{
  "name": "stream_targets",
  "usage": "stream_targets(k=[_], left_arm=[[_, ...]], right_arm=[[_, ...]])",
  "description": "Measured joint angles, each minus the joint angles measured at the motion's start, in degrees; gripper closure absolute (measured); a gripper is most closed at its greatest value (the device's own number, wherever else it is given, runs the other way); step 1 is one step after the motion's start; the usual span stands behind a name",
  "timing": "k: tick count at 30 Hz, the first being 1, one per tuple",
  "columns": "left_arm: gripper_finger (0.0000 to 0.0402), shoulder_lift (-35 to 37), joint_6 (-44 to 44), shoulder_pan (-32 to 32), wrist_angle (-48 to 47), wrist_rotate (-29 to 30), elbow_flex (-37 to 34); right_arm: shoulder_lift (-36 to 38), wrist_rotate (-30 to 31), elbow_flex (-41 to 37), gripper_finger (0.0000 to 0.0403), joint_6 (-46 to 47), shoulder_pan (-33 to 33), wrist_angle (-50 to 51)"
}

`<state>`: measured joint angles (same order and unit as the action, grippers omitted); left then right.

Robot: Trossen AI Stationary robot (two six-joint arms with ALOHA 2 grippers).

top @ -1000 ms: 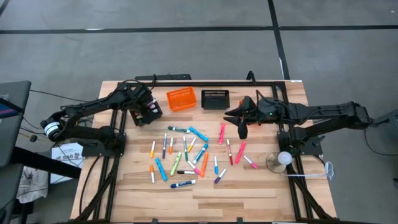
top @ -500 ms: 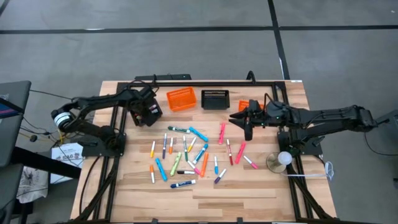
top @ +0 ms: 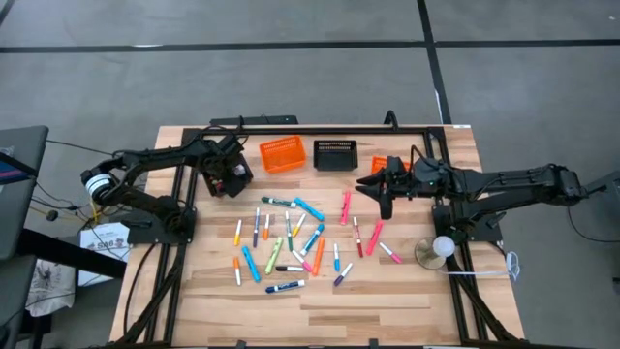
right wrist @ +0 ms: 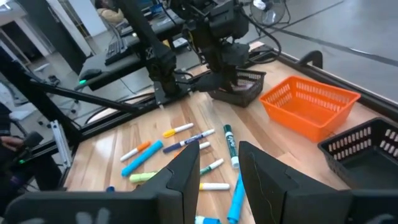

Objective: Pick & Place Markers
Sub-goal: Put the large red marker pen into the left black bin, then put the large green marker pen into the left black bin

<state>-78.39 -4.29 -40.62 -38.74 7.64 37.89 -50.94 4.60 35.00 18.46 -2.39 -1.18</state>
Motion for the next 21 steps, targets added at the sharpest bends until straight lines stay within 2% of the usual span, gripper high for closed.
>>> stream_targets(k=[6, 12, 17, 21], left_arm=[[0.0202, 5.3, 0.2, 0.2, -1.1, 0.0, 1.5], [0.0184, 18.2, 2.8, 2.6, -2.6, -1.0, 5.1], [0.0185, 29.5, 8.5, 7.8, -1.9, -7.4, 6.2], [0.019, 34.3, 13.7, 14.8, -1.7, -9.5, 6.2]], right_arm=[[0.0, -0.1, 0.0, 0.0301, -0.3, 0.0, -1.4], [0.0, -0.1, 0.0, 0.0301, 0.1, 0.0, -1.0], [0.0, 0.0, 0.0, 0.0301, 0.1, 0.0, -1.0], [0.0, 0.0, 0.0, 0.0301, 0.1, 0.0, -1.2]])
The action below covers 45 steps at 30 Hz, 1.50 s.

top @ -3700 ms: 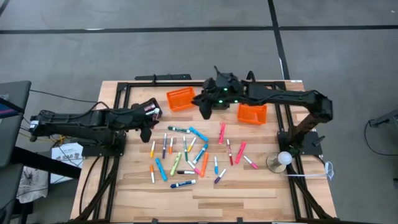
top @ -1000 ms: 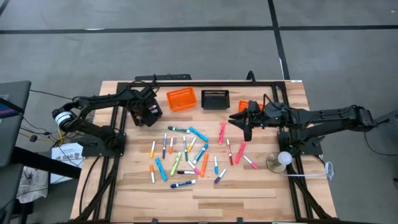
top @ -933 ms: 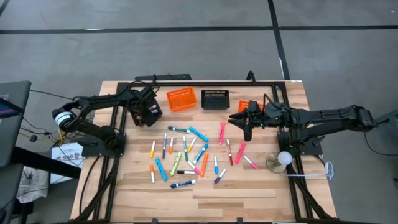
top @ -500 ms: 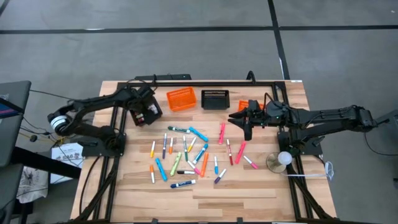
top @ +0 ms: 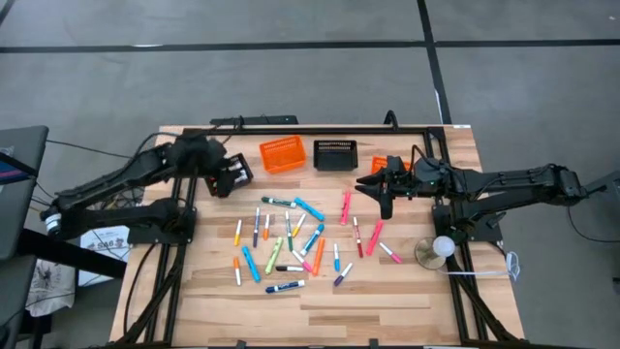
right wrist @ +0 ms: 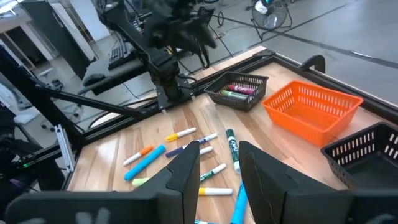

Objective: Pick & Place Markers
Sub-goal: Put the large green marker pen into the left black bin

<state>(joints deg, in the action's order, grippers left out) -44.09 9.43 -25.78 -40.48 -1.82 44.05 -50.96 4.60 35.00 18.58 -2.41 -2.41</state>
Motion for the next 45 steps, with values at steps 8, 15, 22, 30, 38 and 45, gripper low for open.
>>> stream_targets(k=[8, 15, 22, 30, 38, 45], left_arm=[[0.0207, -5.0, 6.2, 15.3, 3.1, 1.4, 0.0], [0.0217, -19.2, 1.2, 21.9, 12.3, 3.9, 0.0], [0.022, -33.4, -8.7, 19.7, 13.6, 5.8, 1.7], [0.022, -44.1, -17.1, 14.8, 14.1, 5.7, 9.0], [0.022, -47.6, -23.7, 14.0, 13.4, 2.8, 10.4], [0.022, -50.7, -25.8, 14.2, 13.3, 2.8, 10.4]], right_arm=[[0.0, 0.0, 0.0, 0.0301, 0.0, 0.0, -0.2], [0.0, -0.1, 0.0, 0.0301, 3.0, 0.0, -0.2], [0.0, -0.1, 0.0, 0.0301, 3.8, 0.0, -0.2], [0.0, -0.1, 0.0, 0.0301, 4.0, 0.0, -0.2], [0.0, -0.1, 0.0, 0.0301, 3.9, 0.0, -0.2], [0.0, -0.1, 0.0, 0.0301, 3.9, 0.0, -0.2]])
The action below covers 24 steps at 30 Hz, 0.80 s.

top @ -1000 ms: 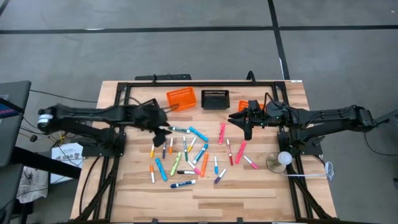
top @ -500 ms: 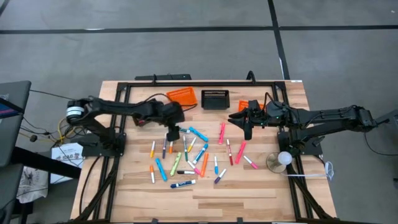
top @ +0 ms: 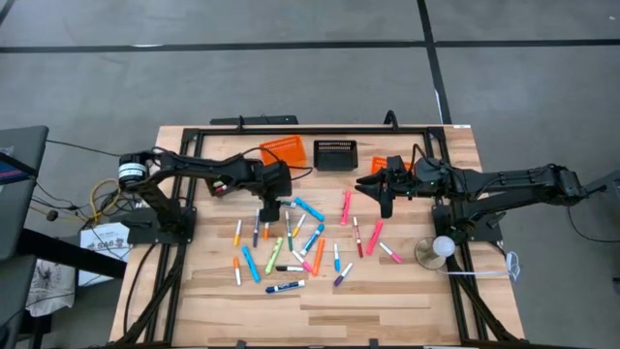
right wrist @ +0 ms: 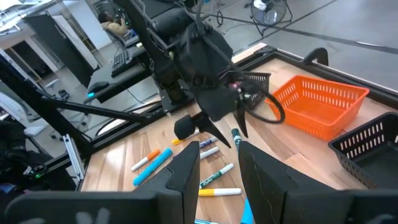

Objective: Pick & Place Markers
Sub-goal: Put the large green marker pen into the left black bin

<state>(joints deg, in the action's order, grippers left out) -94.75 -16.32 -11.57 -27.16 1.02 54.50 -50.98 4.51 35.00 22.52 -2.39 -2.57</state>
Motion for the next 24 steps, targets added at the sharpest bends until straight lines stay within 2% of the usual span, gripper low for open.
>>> stream_targets(k=[16, 19, 24], left_arm=[[0.0222, -7.3, -1.5, -0.1, 1.7, -0.4, 0.2], [0.0242, -7.8, -1.5, 0.0, 1.7, -0.4, 0.2], [0.0309, -7.5, -1.4, 0.0, 2.0, -0.6, 0.1]], right_arm=[[0.0, 0.0, 0.0, 0.0301, 0.0, 0.0, 0.0], [0.0, 0.1, 0.0, 0.0301, 0.0, 0.0, 0.0], [0.0, 0.1, 0.0, 0.0301, 0.0, 0.0, 0.0]])
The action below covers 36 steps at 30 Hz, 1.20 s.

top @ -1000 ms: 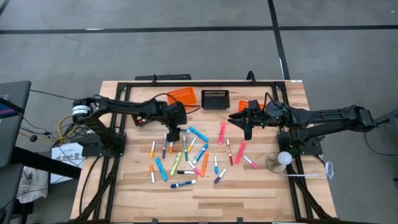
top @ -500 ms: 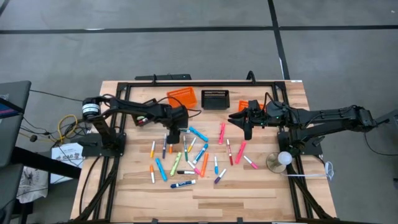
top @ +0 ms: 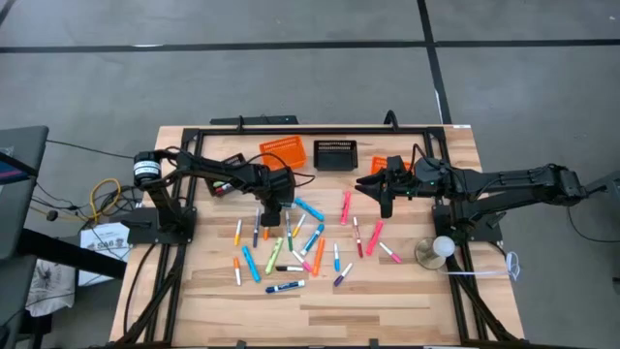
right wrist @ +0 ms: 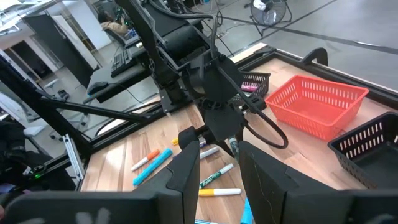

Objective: Pick & Place Markers
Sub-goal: Put the large green marker pen into the left black bin

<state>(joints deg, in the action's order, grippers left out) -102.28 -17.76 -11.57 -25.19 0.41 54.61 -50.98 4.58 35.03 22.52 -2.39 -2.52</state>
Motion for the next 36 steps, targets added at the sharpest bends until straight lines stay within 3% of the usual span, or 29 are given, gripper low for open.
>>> stream_targets(k=[4, 13, 19, 27, 36], left_arm=[[0.0339, 0.1, 0.3, 0.0, 0.2, 0.5, 0.0], [0.0323, 4.2, 0.4, -0.2, -5.4, 5.6, -0.5], [0.0337, 13.8, 1.0, -0.2, -11.0, 7.4, -0.4], [0.0332, 31.4, 9.4, -0.1, -14.2, 6.9, -0.2], [0.0328, 47.3, 15.8, -0.6, -14.5, -1.6, -0.2]], right_arm=[[0.0, 0.0, 0.0, 0.0301, 0.0, 0.0, 0.0], [0.0, 0.0, 0.0, 0.0301, 0.0, 0.0, 0.0], [0.0, 0.1, 0.0, 0.0301, -1.8, 0.0, 0.8], [0.0, 0.2, 0.0, 0.0301, -2.0, 0.0, 0.8], [0.0, 0.2, 0.0, 0.0301, -2.0, 0.0, 0.8]])
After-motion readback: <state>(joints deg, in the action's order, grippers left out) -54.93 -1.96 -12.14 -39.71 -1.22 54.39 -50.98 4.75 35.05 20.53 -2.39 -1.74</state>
